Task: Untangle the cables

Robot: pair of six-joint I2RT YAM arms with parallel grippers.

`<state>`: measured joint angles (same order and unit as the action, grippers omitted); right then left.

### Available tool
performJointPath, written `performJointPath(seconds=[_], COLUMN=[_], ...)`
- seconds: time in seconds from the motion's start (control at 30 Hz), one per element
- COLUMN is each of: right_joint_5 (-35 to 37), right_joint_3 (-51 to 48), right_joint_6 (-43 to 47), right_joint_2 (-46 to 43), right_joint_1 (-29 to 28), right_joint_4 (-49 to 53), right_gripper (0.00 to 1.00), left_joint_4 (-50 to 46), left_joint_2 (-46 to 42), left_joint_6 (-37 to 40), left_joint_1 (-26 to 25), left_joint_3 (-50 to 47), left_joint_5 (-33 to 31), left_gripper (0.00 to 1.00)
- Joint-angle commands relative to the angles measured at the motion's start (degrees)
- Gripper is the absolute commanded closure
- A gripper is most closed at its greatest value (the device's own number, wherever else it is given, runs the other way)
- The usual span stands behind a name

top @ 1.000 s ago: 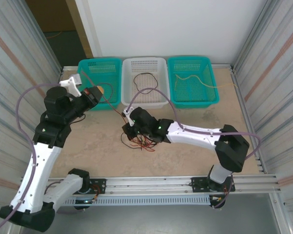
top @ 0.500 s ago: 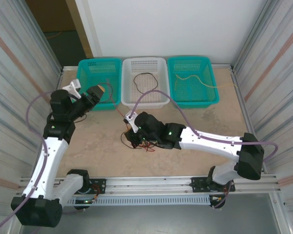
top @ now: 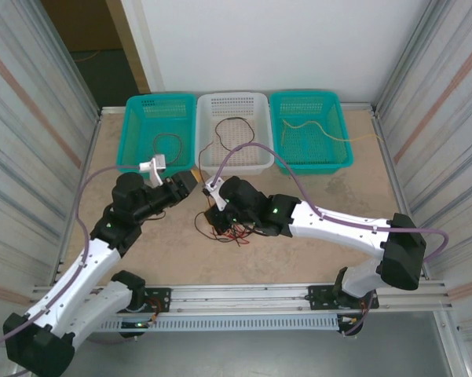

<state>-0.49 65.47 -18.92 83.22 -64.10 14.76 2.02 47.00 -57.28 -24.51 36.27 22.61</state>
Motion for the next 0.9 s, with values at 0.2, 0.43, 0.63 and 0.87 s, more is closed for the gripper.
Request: performJointPath(seconds=[0.2, 0.43, 0.63, 0.87], right_joint_5=[-2.0, -2.1, -2.0, -5.4], right_joint_3=[-0.4, -0.2, -1.1, -6.4], right_joint_6=[-0.9, -0.9, -1.8, -6.0], right_joint_2=[-0.4, -0.3, -0.6, -1.2], right_joint_1=[-0.4, -0.3, 0.3, 4.4], right_joint_4=[-0.5, -0.7, -1.3, -5.2], right_gripper=[0.96, 0.95, 0.93, 0.61], left_joint_4=[7.3, 7.7, 4.3, -2.0], left_joint_2=[3.5, 4.8, 5.3, 4.9], left_joint_6=[-2.6, -3.3, -0.3, 1.6], left_joint_1=[-1.8, -2.2, -2.1, 2.3], left_joint_3=[-0.4, -0.7, 2.8, 9.5], left_joint_5=[0.1, 0.3, -0.7, -0.4], left_gripper=[0.59, 0.8, 1.0, 1.0])
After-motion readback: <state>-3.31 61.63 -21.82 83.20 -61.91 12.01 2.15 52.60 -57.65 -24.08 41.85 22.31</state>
